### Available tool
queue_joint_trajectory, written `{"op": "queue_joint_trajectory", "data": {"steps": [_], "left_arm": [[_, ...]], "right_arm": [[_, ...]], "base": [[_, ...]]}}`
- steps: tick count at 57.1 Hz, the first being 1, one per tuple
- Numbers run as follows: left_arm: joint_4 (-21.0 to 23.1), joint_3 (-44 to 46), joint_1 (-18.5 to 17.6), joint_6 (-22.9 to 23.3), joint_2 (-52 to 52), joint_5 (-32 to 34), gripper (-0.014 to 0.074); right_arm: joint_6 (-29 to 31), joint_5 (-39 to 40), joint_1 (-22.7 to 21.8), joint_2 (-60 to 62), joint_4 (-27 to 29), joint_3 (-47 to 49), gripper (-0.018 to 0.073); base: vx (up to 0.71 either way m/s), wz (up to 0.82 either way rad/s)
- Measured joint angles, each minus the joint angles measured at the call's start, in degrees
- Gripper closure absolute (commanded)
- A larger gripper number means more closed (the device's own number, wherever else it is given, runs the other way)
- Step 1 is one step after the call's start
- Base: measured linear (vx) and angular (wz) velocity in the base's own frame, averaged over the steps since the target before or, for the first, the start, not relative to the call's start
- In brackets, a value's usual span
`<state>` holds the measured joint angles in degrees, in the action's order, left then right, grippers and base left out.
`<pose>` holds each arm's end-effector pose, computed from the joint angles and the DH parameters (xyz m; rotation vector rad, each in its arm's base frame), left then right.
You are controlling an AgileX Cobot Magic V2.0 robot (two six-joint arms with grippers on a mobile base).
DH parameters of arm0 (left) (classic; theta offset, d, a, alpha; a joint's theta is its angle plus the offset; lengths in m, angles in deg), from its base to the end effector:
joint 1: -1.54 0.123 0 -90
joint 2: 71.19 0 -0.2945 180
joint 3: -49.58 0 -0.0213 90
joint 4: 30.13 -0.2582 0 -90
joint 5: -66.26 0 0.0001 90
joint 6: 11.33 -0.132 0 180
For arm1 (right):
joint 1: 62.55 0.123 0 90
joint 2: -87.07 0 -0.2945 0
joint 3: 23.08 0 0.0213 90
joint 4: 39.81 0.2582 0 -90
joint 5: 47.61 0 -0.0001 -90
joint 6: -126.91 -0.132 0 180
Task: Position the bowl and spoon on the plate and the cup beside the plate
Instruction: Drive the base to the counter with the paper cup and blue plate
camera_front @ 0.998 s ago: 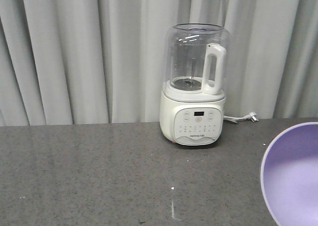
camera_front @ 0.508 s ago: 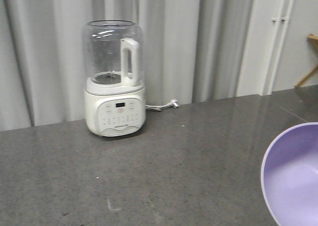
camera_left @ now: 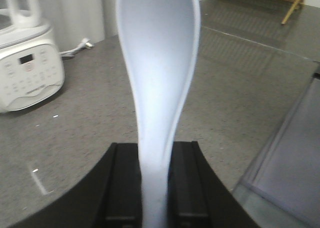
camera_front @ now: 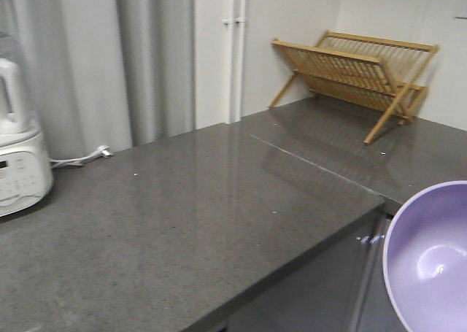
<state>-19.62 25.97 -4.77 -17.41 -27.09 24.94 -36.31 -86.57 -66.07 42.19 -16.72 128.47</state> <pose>0.1409 -0.0316 0.4038 0.1561 1.8912 -0.2113 0.1545 0.0231 0.3815 -0.0826 1.9123 0.2159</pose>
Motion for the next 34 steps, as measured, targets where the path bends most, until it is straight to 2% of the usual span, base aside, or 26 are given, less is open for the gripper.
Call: {"op": "queue_joint_trajectory", "data": {"steps": [14, 34], "left_arm": [[0.0, 0.0, 0.0, 0.0, 0.0, 0.0, 0.0596], [0.0, 0.0, 0.0, 0.0, 0.0, 0.0, 0.0596]], "right_arm": [[0.0, -0.1, 0.0, 0.0, 0.0, 0.0, 0.0568], [0.0, -0.1, 0.0, 0.0, 0.0, 0.0, 0.0568]], "base": [[-0.04, -0.69], [0.03, -0.55]]}}
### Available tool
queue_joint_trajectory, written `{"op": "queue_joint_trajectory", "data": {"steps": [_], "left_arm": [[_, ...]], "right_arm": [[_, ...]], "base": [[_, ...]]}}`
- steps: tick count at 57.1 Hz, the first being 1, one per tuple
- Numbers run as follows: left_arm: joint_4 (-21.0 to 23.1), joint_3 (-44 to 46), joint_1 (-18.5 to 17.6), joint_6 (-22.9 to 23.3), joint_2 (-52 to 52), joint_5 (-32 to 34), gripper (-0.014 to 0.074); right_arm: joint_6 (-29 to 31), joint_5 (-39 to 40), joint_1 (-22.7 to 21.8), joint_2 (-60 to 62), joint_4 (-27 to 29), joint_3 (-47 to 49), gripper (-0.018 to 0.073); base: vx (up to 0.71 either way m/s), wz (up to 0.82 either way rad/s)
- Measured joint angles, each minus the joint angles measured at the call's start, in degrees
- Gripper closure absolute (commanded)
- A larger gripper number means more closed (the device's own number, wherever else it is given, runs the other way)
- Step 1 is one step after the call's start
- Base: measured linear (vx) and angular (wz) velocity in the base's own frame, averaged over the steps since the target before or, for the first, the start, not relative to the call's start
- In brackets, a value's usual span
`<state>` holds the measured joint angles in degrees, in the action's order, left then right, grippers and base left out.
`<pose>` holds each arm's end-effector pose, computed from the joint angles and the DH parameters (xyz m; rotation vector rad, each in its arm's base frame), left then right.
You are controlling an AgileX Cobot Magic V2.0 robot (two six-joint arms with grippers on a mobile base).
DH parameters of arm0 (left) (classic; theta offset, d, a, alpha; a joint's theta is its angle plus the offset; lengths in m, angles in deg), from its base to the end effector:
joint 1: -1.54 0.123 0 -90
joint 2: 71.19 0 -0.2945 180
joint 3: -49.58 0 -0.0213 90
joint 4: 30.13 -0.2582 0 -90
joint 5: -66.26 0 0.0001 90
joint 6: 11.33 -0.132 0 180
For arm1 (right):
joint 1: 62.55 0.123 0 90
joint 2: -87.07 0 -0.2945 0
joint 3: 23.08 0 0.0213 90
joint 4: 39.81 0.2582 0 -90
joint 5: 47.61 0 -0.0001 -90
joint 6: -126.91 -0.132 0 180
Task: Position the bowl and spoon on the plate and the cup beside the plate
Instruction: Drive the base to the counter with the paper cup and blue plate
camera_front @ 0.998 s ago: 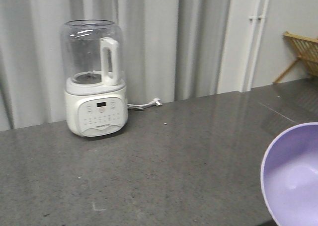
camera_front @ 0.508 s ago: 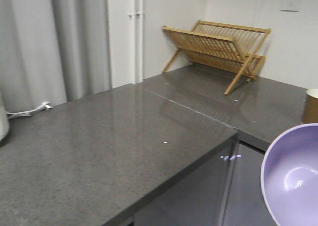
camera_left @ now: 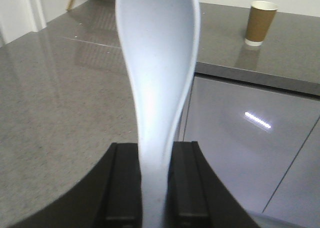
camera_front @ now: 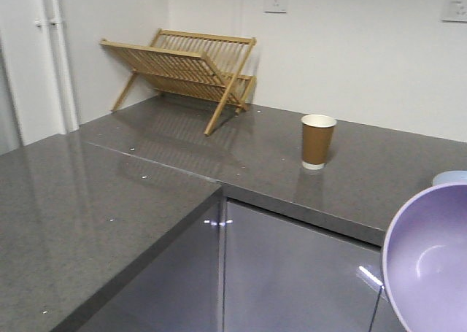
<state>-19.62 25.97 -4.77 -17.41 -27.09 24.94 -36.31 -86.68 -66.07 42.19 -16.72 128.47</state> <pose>0.1409 -0.0316 0.4038 0.1561 1.8912 -0.2113 0.1544 0.0232 0.3813 -0.0832 1.9141 0.2164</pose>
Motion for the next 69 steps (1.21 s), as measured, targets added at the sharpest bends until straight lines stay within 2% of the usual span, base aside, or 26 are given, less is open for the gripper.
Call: {"op": "queue_joint_trajectory", "data": {"steps": [38, 69], "left_arm": [[0.0, 0.0, 0.0, 0.0, 0.0, 0.0, 0.0596], [0.1, 0.0, 0.0, 0.0, 0.0, 0.0, 0.0596]], "right_arm": [[0.0, -0.1, 0.0, 0.0, 0.0, 0.0, 0.0568], [0.0, 0.0, 0.0, 0.0, 0.0, 0.0, 0.0568]], "base": [[0.16, -0.49], [0.28, -0.11]]}}
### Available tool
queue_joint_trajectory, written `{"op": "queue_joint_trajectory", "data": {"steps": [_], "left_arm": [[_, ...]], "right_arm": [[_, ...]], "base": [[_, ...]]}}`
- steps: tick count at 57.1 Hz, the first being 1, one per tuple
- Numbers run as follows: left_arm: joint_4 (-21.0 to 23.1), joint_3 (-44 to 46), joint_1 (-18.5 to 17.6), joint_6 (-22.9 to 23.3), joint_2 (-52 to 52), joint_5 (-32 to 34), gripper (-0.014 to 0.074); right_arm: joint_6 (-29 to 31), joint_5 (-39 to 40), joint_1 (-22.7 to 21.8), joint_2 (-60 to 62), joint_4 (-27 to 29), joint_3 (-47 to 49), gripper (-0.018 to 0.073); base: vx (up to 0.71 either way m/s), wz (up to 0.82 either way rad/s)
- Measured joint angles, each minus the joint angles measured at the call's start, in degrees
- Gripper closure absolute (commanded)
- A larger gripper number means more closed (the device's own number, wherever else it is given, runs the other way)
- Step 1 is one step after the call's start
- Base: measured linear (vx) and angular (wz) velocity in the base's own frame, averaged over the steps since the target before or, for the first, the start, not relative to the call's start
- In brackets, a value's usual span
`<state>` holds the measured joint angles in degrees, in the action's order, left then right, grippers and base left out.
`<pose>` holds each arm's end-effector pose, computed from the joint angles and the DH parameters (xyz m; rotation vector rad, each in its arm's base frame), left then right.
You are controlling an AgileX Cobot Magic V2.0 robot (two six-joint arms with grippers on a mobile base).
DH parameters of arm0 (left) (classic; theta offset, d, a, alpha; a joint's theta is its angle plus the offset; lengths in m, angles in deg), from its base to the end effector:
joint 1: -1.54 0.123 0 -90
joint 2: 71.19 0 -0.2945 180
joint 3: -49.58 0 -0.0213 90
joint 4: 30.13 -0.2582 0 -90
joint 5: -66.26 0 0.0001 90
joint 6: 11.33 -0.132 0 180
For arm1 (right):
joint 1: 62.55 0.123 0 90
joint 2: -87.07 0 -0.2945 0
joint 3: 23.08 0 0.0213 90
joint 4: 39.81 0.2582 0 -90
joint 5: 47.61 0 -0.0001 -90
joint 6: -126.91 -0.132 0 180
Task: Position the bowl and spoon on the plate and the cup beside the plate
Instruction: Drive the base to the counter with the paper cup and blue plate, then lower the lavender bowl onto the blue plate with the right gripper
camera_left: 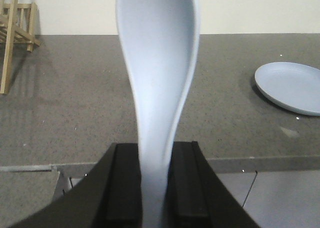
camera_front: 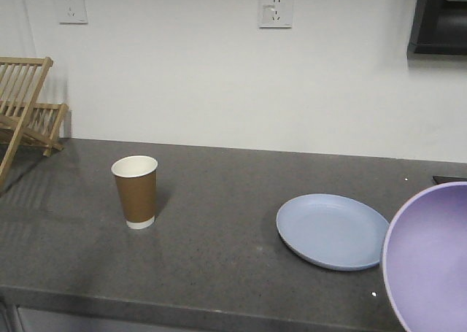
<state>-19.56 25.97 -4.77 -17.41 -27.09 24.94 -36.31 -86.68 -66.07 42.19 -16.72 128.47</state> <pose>0.1409 -0.0317 0.4038 0.1558 1.8912 -0.2125 0.1544 0.0232 0.3813 -0.0832 1.9141 0.2164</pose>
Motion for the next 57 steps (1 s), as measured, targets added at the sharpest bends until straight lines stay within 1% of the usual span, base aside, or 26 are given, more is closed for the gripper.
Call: {"op": "queue_joint_trajectory", "data": {"steps": [32, 57], "left_arm": [[0.0, 0.0, 0.0, 0.0, 0.0, 0.0, 0.0596], [0.0, 0.0, 0.0, 0.0, 0.0, 0.0, 0.0596]], "right_arm": [[0.0, 0.0, 0.0, 0.0, 0.0, 0.0, 0.0568], [0.0, 0.0, 0.0, 0.0, 0.0, 0.0, 0.0568]], "base": [[0.34, -0.11], [0.13, -0.19]]}}
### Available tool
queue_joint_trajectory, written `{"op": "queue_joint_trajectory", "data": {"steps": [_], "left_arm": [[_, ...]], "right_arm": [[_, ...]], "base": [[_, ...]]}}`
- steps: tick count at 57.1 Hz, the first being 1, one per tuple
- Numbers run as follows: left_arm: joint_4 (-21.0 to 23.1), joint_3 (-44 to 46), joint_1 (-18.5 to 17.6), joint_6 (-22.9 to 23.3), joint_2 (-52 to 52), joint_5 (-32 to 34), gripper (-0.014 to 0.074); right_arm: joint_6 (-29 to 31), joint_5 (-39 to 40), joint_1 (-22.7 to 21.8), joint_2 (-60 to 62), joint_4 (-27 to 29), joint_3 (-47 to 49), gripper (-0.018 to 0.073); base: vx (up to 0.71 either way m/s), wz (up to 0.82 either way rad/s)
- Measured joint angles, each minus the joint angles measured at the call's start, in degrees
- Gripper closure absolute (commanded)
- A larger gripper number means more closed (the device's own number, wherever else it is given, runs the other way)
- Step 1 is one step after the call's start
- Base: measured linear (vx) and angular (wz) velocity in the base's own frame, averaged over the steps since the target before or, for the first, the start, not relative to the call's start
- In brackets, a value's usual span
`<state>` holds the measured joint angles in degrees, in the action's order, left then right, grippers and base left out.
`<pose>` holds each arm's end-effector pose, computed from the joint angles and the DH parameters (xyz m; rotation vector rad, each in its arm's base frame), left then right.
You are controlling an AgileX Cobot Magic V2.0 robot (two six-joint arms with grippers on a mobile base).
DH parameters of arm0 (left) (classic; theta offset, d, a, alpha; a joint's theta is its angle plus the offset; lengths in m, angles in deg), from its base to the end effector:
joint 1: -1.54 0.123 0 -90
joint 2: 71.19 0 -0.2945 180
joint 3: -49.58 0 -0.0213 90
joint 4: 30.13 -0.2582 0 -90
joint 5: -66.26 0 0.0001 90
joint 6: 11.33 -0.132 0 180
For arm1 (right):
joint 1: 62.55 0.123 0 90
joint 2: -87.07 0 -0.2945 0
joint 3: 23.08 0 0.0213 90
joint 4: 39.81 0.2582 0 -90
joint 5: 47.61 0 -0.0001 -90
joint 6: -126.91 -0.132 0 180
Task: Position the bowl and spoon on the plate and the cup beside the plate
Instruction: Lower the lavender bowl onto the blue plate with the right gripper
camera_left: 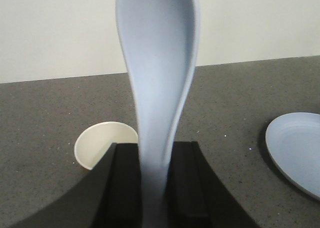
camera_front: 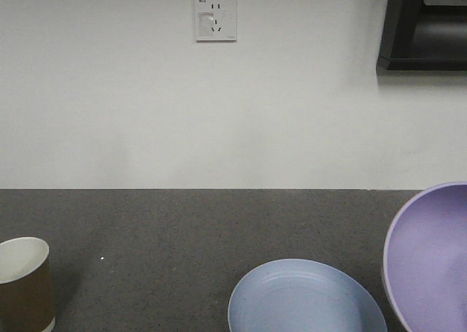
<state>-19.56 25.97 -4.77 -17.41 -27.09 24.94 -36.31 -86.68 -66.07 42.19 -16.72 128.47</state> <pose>0.1409 -0.0317 0.4038 0.1558 1.8912 -0.2125 0.1544 0.0232 0.3813 -0.0832 1.9141 0.2164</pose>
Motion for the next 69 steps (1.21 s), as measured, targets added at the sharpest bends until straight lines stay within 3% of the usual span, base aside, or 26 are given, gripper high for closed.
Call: {"op": "queue_joint_trajectory", "data": {"steps": [46, 69], "left_arm": [[0.0, 0.0, 0.0, 0.0, 0.0, 0.3, 0.0596], [0.4, 0.0, 0.0, 0.0, 0.0, 1.9, 0.0596]], "right_arm": [[0.0, 0.3, 0.0, 0.0, 0.1, 0.0, 0.0568], [0.0, 0.9, 0.0, -1.4, 6.0, 0.3, 0.0568]], "base": [[0.00, -0.01], [0.00, 0.00]]}}
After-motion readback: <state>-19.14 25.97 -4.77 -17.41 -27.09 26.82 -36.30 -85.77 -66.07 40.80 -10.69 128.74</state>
